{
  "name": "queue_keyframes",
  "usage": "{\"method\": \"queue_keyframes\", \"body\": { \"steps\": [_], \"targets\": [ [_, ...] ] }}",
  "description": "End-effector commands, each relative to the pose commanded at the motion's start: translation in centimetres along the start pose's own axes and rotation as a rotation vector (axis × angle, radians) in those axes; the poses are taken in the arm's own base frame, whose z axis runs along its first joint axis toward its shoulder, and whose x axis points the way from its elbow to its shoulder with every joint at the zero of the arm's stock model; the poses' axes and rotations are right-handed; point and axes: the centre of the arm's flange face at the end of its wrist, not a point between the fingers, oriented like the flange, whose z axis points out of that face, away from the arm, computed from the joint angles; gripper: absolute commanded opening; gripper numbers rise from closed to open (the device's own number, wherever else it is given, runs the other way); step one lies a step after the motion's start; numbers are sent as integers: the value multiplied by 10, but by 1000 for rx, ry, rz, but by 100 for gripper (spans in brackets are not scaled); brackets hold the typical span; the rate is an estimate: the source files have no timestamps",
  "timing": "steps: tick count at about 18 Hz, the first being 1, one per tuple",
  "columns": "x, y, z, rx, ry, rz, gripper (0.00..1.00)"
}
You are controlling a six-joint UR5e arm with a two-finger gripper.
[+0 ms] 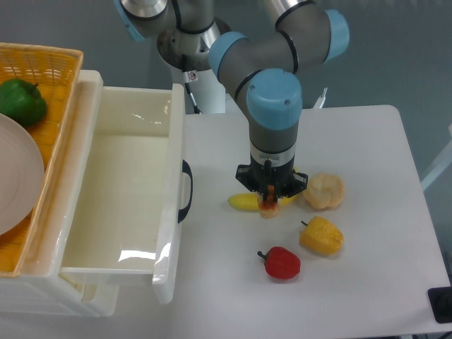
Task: Pick up the square bread
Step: 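Lift the held orange bread piece up off the table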
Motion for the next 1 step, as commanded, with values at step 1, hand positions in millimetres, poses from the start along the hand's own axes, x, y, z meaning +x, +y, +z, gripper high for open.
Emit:
{"method": "queue_keyframes", "body": {
  "steps": [1],
  "targets": [
    [0, 0, 1, 1, 1, 2, 26]
  ]
}}
